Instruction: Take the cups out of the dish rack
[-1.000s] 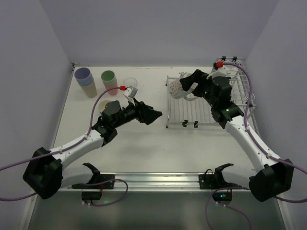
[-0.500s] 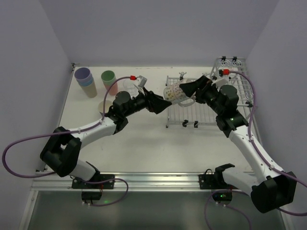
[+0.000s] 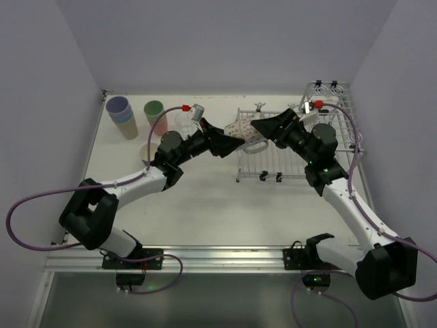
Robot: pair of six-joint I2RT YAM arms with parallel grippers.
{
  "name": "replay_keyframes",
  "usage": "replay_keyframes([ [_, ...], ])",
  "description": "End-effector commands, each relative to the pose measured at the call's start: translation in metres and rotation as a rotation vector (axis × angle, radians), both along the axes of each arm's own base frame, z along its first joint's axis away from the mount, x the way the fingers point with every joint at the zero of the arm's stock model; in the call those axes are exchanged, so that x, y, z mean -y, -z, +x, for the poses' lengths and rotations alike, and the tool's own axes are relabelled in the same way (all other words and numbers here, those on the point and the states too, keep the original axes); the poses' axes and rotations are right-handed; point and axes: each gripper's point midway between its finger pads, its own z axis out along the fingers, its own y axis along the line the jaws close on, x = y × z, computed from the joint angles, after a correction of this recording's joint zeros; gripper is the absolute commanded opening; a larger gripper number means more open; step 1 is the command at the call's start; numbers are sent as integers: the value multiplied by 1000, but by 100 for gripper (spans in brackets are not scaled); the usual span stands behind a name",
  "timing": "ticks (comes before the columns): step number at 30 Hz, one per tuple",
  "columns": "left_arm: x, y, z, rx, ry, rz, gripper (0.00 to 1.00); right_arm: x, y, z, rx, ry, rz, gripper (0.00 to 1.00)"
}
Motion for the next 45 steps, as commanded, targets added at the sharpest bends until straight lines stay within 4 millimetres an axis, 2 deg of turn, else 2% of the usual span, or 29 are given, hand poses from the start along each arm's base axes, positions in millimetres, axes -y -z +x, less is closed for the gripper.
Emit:
replay_keyframes([
  [1, -1, -43, -12, 104, 31, -122, 71, -12, -53, -11, 148, -92, 136, 36],
  [3, -4, -45, -15, 94, 30, -142, 57, -15, -46, -8, 127, -106, 147, 37],
  [4, -6, -50, -16, 103, 22, -156, 41, -16, -44, -7, 121, -112, 157, 37],
  [6, -10, -52, -16, 104, 6, -162, 25, -20, -36, -5, 98, -126, 161, 39],
  [7, -13, -57, -16, 102, -17, -171, 11, -21, -32, -5, 87, -133, 169, 43],
  [9, -17, -57, -16, 104, -39, -167, 2, -23, -23, -5, 66, -144, 170, 52],
  [10, -22, -62, -16, 115, -61, -171, 0, -23, -20, -5, 63, -145, 168, 63],
  [14, -29, -62, -14, 113, -107, -148, 0, -24, -17, -6, 59, -142, 149, 87],
  [17, -34, -62, -10, 102, -152, -104, 0, -21, -16, -7, 63, -124, 123, 98],
  [18, -37, -61, -7, 99, -172, -82, 0, -20, -19, -7, 69, -114, 112, 99],
  [19, -42, -50, -2, 71, -221, -5, 0, -18, -16, -8, 65, -108, 80, 99],
  [20, -45, -57, 1, 78, -245, 25, 0, -17, -15, -8, 67, -99, 62, 99],
  [21, -48, -34, 4, 12, -263, 131, 0, -14, -17, -7, 75, -77, 44, 99],
  [22, -56, -30, 10, 22, -315, 205, 0, -11, -12, -10, 74, -68, 2, 99],
  [23, -62, -43, 15, 31, -351, 242, 0, -9, -12, -10, 81, -58, -17, 99],
  [24, -68, -39, 18, 21, -380, 295, 0, -6, -10, -11, 83, -46, -35, 99],
  [25, -84, -12, 20, -33, -432, 431, 0, -2, -4, -9, 82, -21, -70, 99],
  [26, -91, -14, 21, -43, -451, 487, 0, 1, -6, -11, 93, -9, -84, 99],
  [27, -106, 7, 18, -104, -484, 597, 0, 3, -3, -12, 90, -4, -100, 99],
  [28, -117, 6, 26, -96, -540, 658, 0, 5, 0, -13, 97, 8, -128, 99],
  [30, -132, 30, 20, -159, -544, 806, 0, 3, 2, -17, 107, 1, -156, 99],
  [31, -135, 34, 28, -164, -561, 865, 0, 2, 6, -20, 105, -7, -187, 99],
  [33, -142, 52, 25, -212, -542, 970, 0, -1, 9, -25, 116, -15, -237, 99],
  [35, -140, 62, 32, -226, -526, 1034, 0, -7, 8, -33, 134, -23, -259, 99],
  [36, -139, 75, 33, -251, -503, 1086, 0, -9, 11, -36, 137, -30, -278, 99],
  [37, -137, 69, 38, -241, -503, 1092, 0, -10, 11, -39, 144, -34, -287, 99],
  [39, -137, 77, 39, -261, -478, 1141, 0, -15, 8, -48, 163, -70, -289, 99],
  [40, -131, 81, 46, -272, -459, 1161, 0, -15, 8, -51, 163, -79, -295, 99],
  [45, -127, 116, 47, -344, -363, 1293, 0, -6, 2, -67, 199, -62, -292, 99],
])
